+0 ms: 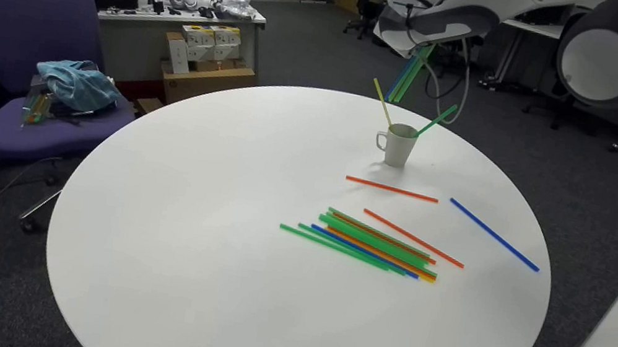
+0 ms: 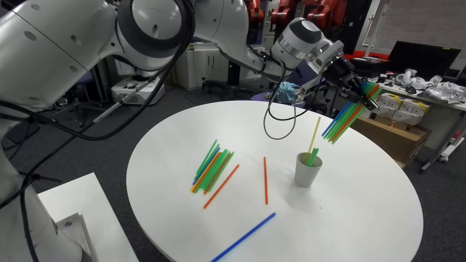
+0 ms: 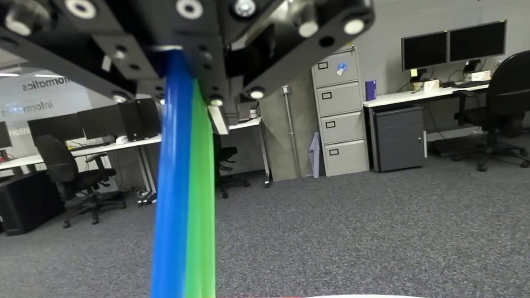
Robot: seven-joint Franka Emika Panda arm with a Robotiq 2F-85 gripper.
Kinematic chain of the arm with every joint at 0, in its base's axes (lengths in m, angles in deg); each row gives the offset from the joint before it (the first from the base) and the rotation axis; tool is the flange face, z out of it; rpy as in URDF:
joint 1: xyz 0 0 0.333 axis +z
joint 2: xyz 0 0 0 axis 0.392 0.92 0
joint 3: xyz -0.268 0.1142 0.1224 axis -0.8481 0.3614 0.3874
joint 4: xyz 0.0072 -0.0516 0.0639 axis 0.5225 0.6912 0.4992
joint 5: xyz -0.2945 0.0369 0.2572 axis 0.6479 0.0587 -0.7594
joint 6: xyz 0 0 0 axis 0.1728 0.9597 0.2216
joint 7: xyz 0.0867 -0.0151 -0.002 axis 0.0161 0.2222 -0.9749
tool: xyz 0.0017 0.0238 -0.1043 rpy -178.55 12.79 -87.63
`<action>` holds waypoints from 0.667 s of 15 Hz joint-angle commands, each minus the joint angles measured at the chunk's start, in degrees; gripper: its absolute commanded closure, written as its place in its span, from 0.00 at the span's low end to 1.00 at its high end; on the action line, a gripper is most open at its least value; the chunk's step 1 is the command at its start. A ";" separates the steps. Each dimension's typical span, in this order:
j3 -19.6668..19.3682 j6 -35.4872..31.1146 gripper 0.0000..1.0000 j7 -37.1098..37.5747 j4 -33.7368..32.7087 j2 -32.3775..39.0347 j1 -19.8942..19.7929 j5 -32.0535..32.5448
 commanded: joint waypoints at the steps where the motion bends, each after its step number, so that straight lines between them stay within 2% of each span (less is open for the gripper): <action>1: -0.81 -1.69 0.99 -0.96 -1.54 -0.88 0.23 1.31; 10: 2.81 -3.58 0.99 -22.14 -2.09 -6.52 0.73 -0.68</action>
